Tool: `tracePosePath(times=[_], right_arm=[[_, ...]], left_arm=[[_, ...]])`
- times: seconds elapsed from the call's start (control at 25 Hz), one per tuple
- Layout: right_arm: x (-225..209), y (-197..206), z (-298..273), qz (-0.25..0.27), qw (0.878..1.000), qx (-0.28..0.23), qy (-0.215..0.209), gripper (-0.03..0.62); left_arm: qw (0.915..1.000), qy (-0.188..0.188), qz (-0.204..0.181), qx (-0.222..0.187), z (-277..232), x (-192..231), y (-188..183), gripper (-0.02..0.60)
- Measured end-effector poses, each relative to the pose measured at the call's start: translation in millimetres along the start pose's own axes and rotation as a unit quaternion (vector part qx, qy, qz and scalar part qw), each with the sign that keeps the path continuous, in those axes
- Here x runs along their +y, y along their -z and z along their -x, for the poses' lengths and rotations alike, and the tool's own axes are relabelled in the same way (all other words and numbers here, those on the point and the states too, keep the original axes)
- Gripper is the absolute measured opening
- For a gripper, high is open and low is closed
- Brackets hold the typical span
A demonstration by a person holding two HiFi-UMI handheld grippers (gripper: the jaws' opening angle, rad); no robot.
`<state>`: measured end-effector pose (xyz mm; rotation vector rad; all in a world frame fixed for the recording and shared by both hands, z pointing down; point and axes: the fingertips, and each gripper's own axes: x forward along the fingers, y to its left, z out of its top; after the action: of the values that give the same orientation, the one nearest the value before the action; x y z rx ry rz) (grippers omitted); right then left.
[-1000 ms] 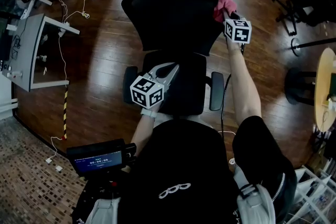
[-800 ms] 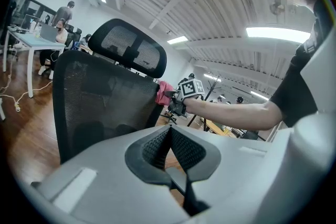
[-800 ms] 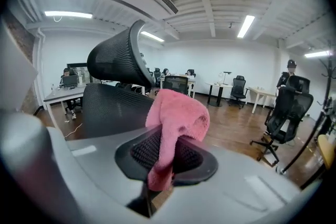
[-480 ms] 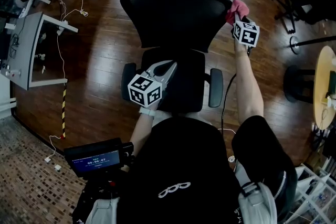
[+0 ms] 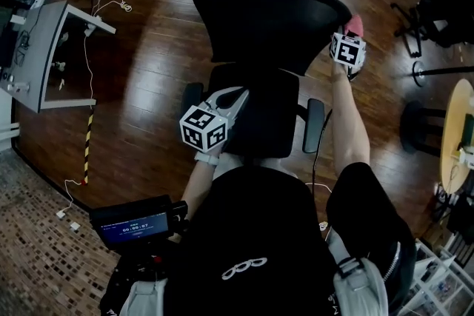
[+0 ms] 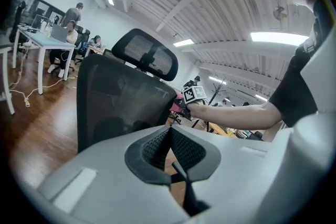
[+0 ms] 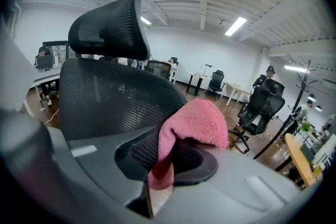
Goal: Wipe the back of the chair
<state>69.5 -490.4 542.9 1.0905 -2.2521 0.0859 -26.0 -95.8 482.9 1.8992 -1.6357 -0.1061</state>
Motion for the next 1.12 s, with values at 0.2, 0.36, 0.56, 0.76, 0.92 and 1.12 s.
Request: tracePosePath(times=[0.2,0.36,0.56,0.76,0.92,1.12], right_arm=[[48.2,-21.0,-8.0,0.004,1.000,-0.005,-0.010,0.043],[83.7,-27.7,-14.3,0.019,0.999,-0.002,-0.026,0.043],[132.7,-39.4,-22.5,0.031,0.999,-0.003,-0.043,0.042],[186.1,-51.9,-27.0,0.054,0.996,-0.008,-0.066,0.043],[233.6,-62.3,-29.2,0.067,0.993,-0.014,-0.093,0.043],[301.3,-74.1,-27.6,0.086,0.987,-0.023,-0.137,0.043]], left_arm=[[0.9995,-0.023,0.015,-0.015,39.5,40.4,-6.0,-0.008],[0.9993,-0.027,0.019,-0.018,56.2,54.5,-6.9,-0.008],[0.9991,-0.031,0.022,-0.019,75.1,72.3,-10.0,-0.008],[0.9985,-0.040,0.029,-0.023,93.8,90.4,-9.5,-0.008],[0.9978,-0.048,0.035,-0.030,107.6,105.6,-10.6,-0.008],[0.9970,-0.055,0.042,-0.036,125.0,121.6,-12.2,-0.008]])
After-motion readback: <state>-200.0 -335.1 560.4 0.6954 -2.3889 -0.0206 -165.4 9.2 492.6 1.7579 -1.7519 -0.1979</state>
